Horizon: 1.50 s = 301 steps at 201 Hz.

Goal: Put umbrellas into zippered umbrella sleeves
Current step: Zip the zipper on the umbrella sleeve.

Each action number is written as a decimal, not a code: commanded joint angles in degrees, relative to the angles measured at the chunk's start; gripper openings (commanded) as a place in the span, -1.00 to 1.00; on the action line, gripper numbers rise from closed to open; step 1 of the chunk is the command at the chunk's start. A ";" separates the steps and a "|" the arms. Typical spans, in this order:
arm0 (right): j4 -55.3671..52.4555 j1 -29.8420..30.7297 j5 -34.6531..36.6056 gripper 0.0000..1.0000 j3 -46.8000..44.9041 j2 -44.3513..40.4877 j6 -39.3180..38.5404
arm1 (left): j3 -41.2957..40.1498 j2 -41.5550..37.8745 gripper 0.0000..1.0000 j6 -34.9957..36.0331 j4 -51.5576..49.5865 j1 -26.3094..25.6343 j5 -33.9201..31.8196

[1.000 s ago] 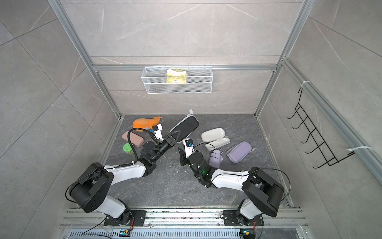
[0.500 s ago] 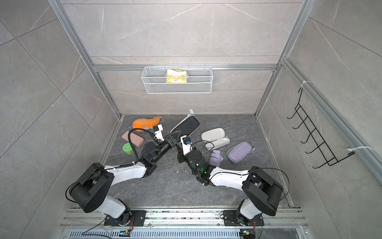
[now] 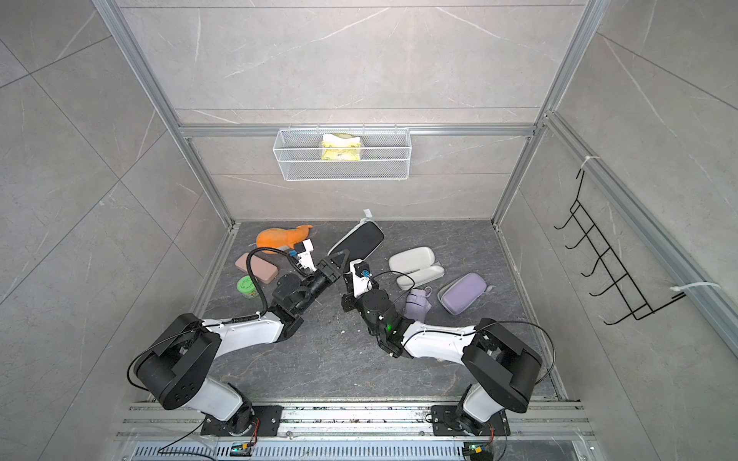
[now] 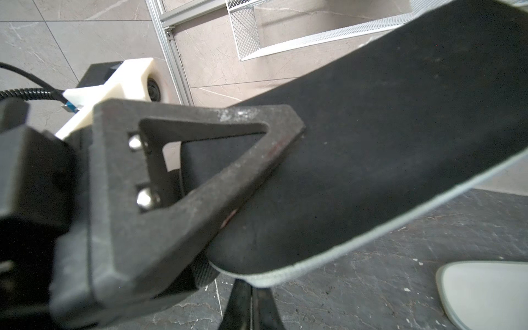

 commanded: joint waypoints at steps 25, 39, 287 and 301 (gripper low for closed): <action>-2.80 -5.24 3.05 -1.00 -2.16 -2.18 -3.29 | 0.07 -9.82 -0.99 -0.10 -6.54 3.48 4.77; -4.34 -7.30 2.80 -1.00 -2.26 -3.32 -5.65 | -0.29 -12.97 -0.99 0.82 -13.76 4.44 6.40; -26.78 -31.57 -68.87 0.52 13.15 -4.96 17.60 | 16.79 -14.40 -0.87 31.38 -59.61 23.50 55.48; -23.42 -31.61 -72.50 0.52 13.95 -2.86 21.85 | 17.17 -14.40 -0.87 31.76 -59.63 23.43 56.14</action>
